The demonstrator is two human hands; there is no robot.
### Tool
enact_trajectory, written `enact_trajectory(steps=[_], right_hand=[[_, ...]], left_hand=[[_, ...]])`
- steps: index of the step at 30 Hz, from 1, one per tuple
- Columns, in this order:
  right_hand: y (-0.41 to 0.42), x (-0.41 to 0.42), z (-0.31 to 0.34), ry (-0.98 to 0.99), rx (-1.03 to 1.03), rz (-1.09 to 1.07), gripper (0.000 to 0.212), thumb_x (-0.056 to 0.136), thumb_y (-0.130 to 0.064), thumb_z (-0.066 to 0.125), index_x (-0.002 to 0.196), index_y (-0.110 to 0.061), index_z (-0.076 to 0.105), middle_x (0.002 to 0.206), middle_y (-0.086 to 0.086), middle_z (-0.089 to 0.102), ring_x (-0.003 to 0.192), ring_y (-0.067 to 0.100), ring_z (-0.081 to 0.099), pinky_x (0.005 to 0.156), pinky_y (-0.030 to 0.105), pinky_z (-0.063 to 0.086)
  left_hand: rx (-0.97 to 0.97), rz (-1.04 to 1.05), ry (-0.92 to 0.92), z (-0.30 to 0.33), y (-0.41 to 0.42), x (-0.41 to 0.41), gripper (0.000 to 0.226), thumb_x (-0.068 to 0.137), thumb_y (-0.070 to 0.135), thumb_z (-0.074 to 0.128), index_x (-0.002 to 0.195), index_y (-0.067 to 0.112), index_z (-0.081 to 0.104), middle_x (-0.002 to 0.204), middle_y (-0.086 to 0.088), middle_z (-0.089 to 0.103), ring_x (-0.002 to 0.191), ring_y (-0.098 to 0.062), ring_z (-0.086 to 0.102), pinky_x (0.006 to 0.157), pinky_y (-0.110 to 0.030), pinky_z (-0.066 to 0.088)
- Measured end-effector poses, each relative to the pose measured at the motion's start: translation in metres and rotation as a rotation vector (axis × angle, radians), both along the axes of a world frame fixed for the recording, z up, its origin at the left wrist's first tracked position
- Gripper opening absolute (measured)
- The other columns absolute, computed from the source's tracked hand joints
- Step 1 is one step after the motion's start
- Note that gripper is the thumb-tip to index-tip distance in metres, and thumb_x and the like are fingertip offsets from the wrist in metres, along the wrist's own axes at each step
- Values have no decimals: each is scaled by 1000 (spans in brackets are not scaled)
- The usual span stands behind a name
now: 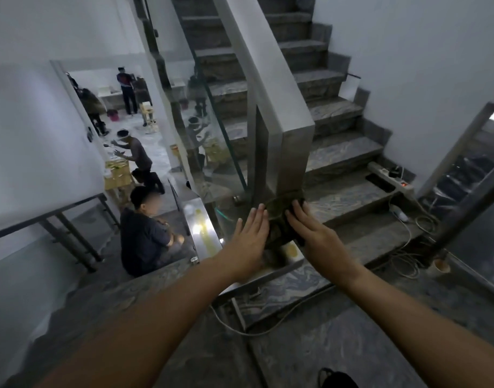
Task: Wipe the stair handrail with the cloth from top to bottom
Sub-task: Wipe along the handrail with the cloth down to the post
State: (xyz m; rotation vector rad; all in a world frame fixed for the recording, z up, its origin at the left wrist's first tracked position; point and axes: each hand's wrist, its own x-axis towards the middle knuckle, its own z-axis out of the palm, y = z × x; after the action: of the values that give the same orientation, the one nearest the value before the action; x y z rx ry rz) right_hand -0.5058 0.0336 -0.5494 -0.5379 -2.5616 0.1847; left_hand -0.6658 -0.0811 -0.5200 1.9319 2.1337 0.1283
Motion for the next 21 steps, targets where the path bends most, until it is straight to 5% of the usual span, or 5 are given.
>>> enact_trajectory(steps=[6,9,13,16,21], right_hand=[[-17,2,-28,-169,-157,-111,72,69,17,55,137,-4,45,148,22,35,134,39,37,98,44,45],[-21,0,-32,-401,-157,-157,64,76,-3,52,139,-8,41,149,18,37,139,37,31,108,50,32],[-21,-5,-37,-469,-95,-231,59,79,-30,28,131,-10,49,141,11,50,139,36,30,109,63,22],[-27,-8,-40,-451,-143,-192,71,76,-32,14,133,-3,44,144,20,44,138,35,32,111,54,22],[-45,-8,-45,-367,-294,-57,61,84,-18,34,144,-11,31,153,11,31,143,25,23,117,39,9]], left_hand=[[-280,-20,124,-23,-2,7,79,94,5,43,148,0,-14,159,-18,-18,146,-32,-18,119,-48,-5],[-331,19,87,-34,-4,13,78,94,6,44,148,-1,-12,159,-20,-15,146,-35,-16,118,-47,-6],[-316,93,13,-51,-13,17,85,97,47,35,147,2,-16,157,-18,-24,145,-31,-23,119,-46,-9],[-260,108,-10,-58,-25,19,91,91,65,20,147,4,-18,155,-15,-29,143,-26,-29,118,-45,-14],[-213,182,-35,-60,-54,2,79,94,59,9,147,6,-18,155,-12,-28,143,-22,-28,118,-43,-15]])
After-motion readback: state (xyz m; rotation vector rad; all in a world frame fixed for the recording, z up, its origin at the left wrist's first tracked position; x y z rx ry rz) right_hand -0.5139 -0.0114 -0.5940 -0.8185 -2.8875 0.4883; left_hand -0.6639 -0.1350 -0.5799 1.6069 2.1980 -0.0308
